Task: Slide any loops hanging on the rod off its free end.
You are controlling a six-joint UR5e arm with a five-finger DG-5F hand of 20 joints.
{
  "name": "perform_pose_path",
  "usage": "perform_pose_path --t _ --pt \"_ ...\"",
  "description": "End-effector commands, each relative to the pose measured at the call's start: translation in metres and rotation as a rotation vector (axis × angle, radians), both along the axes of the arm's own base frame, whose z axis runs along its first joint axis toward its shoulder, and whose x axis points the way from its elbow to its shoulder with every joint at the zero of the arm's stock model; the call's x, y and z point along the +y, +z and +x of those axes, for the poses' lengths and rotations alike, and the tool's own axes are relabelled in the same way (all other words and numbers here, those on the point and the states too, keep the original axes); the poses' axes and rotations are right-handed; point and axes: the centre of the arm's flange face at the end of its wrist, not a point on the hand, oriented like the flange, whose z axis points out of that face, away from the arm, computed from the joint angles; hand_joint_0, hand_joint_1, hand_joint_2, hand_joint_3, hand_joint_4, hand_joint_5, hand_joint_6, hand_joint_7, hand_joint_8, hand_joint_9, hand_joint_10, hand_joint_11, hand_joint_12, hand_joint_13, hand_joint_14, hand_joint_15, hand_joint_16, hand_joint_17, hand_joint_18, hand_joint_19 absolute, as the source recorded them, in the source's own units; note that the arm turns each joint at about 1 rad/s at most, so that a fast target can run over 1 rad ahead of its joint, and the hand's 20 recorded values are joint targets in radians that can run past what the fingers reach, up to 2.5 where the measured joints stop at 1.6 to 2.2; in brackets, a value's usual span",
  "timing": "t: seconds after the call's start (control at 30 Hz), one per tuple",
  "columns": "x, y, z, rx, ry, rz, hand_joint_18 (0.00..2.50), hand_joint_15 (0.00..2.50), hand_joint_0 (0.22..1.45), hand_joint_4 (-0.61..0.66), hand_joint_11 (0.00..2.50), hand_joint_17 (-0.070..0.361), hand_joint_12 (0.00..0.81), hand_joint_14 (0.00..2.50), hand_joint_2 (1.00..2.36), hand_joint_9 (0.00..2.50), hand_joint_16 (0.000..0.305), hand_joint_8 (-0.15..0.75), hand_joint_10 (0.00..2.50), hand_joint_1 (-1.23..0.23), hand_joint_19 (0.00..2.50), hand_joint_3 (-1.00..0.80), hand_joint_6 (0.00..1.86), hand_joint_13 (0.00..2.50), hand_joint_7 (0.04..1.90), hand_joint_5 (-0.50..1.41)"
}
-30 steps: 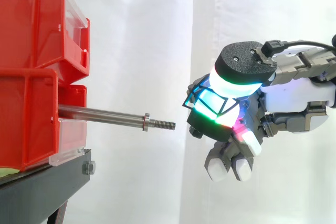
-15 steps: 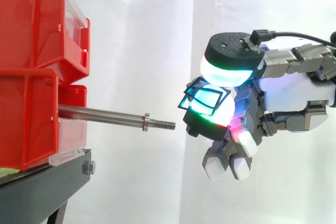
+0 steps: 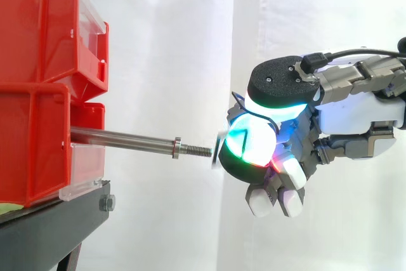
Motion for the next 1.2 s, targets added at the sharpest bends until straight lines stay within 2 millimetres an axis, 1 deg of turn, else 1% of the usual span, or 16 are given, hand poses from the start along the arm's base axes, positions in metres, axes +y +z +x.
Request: perform_pose_path --t 0.0,0.07,0.23,0.3,0.37,0.4,0.5,0.67,0.77,0.8,0.9,1.17 --pt "-0.0002 0.0001 0.0001 -0.001 -0.002 0.000 0.99 0.25 0.58 0.24 0.57 0.160 0.430 0.01 1.02 1.17 0.071 0.396 0.01 -0.79 0.42 -0.01 0.86 0.90 1.08 -0.18" --pt "-0.0004 0.0001 0.0000 -0.001 -0.004 0.002 0.99 0.26 0.58 0.25 0.58 0.159 0.429 0.01 1.02 1.17 0.071 0.396 0.01 -0.78 0.43 -0.02 0.86 0.90 1.08 -0.18" --pt "-0.0005 0.0001 0.0000 -0.001 -0.005 0.003 0.98 0.26 0.56 0.25 0.56 0.157 0.425 0.01 1.02 1.18 0.070 0.398 0.01 -0.69 0.44 -0.08 0.85 0.90 1.14 -0.17" --pt "0.0006 0.0001 0.0001 -0.001 -0.004 0.003 0.96 0.26 0.55 0.23 0.56 0.153 0.417 0.01 1.02 1.18 0.068 0.395 0.01 -0.63 0.45 -0.13 0.84 0.89 1.16 -0.16" --pt "0.0004 -0.0001 0.0000 0.001 -0.005 0.003 0.94 0.26 0.55 0.23 0.55 0.150 0.413 0.01 1.02 1.18 0.067 0.389 0.01 -0.62 0.45 -0.16 0.84 0.89 1.17 -0.16" --pt "0.0006 -0.0002 -0.0002 0.002 -0.004 0.003 0.91 0.27 0.56 0.22 0.56 0.143 0.398 0.01 1.02 1.17 0.064 0.378 0.01 -0.58 0.47 -0.19 0.83 0.87 1.16 -0.15" --pt "0.0006 -0.0004 -0.0003 0.004 -0.004 0.004 0.90 0.27 0.56 0.22 0.55 0.141 0.394 0.01 1.02 1.17 0.063 0.375 0.01 -0.55 0.48 -0.22 0.82 0.87 1.19 -0.15" --pt "0.0003 0.0003 -0.0010 0.007 -0.005 0.004 0.91 0.28 0.57 0.22 0.55 0.141 0.397 0.01 1.02 1.18 0.063 0.378 0.02 -0.56 0.47 -0.22 0.81 0.88 1.18 -0.14" --pt "0.0004 -0.0008 -0.0008 0.008 -0.006 0.004 0.93 0.27 0.56 0.20 0.56 0.144 0.404 0.01 1.02 1.18 0.064 0.390 0.02 -0.61 0.47 -0.14 0.82 0.89 1.22 -0.14" --pt "0.0005 -0.0008 -0.0008 0.008 -0.004 0.004 0.98 0.25 0.56 0.20 0.55 0.156 0.427 0.01 1.02 1.20 0.069 0.412 0.01 -0.66 0.44 -0.06 0.84 0.91 1.23 -0.14" --pt "0.0005 0.0006 -0.0007 0.004 -0.004 0.004 1.00 0.25 0.57 0.20 0.57 0.160 0.433 0.01 1.02 1.19 0.071 0.407 0.01 -0.72 0.43 0.02 0.85 0.92 1.32 -0.14" --pt "0.0015 -0.0004 -0.0002 0.004 -0.004 0.004 1.02 0.24 0.58 0.11 0.56 0.161 0.433 0.01 1.02 1.20 0.072 0.410 0.01 -0.73 0.42 0.09 0.89 0.92 1.27 -0.14"
